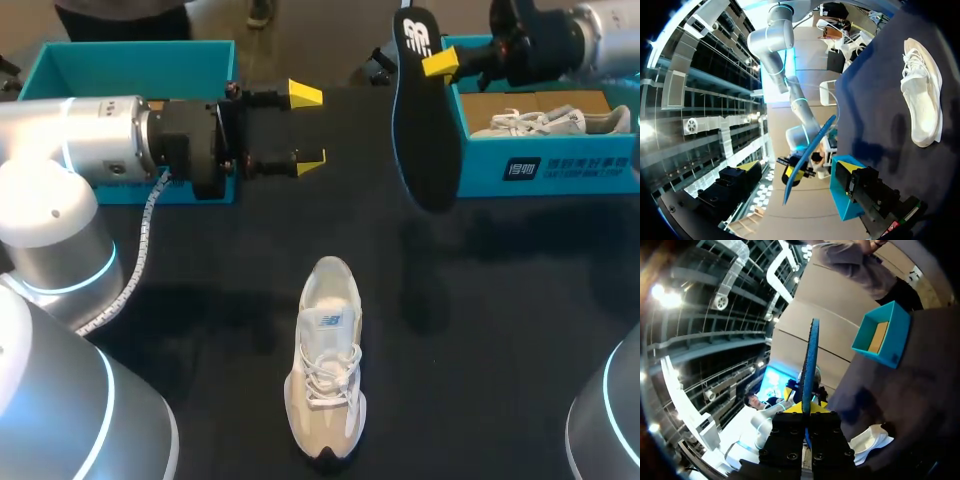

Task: Take the shoe out of the shoebox, open the shoe tongue, remove and reinsert the insole, then place the shoe into the shoebox

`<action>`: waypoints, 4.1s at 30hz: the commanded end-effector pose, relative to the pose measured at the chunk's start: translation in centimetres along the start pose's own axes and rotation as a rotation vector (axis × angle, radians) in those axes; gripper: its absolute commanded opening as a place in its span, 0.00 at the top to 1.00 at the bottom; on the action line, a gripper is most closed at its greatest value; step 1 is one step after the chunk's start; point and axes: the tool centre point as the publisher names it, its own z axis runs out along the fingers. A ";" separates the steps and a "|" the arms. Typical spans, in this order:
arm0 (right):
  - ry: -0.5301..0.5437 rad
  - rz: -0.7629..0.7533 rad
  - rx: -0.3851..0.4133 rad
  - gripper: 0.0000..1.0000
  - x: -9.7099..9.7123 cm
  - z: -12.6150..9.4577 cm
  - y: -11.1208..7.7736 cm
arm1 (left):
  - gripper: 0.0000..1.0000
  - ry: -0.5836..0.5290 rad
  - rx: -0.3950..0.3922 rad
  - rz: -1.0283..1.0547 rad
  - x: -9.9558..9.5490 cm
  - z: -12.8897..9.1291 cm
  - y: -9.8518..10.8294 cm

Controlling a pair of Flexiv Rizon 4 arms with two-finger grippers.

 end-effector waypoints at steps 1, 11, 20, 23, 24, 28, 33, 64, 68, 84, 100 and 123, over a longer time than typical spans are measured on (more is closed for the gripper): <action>-0.003 0.001 0.004 1.00 0.0 0.0 0.1 | 0.00 -0.002 -0.003 0.002 0.1 0.2 0.0; -0.003 0.001 0.004 1.00 0.0 0.0 0.1 | 0.00 -0.002 -0.003 0.002 0.1 0.2 0.0; -0.011 0.161 0.029 1.00 -1.5 0.3 1.4 | 0.00 0.017 0.005 0.045 0.4 0.6 0.4; -0.023 0.193 0.038 1.00 -1.6 0.5 1.7 | 0.00 0.026 0.001 0.055 0.9 0.8 0.7; -0.025 0.201 0.035 1.00 -1.6 0.5 1.7 | 0.00 0.033 -0.006 0.061 1.1 0.8 0.9; -0.051 0.305 0.016 1.00 -2.0 0.6 1.2 | 0.00 0.059 -0.024 0.046 2.0 1.3 1.7; -0.051 0.305 0.016 1.00 -2.0 0.6 1.2 | 0.00 0.059 -0.024 0.046 2.0 1.3 1.7; -0.074 0.441 -0.009 1.00 -3.6 4.3 2.2 | 0.00 0.073 -0.034 0.040 3.2 5.3 4.1; -0.074 0.441 -0.009 1.00 -3.6 4.3 2.2 | 0.00 0.086 -0.038 0.039 3.4 5.6 4.2; -0.106 0.544 -0.083 1.00 -4.3 4.4 1.3 | 0.51 0.109 -0.049 0.023 3.6 6.3 4.6; -0.087 0.563 -0.091 1.00 -4.7 4.8 1.0 | 0.58 0.095 -0.048 0.023 3.9 6.9 4.6; -0.058 0.545 -0.128 0.00 -4.4 4.4 0.6 | 1.00 0.109 -0.058 0.040 4.0 6.0 4.6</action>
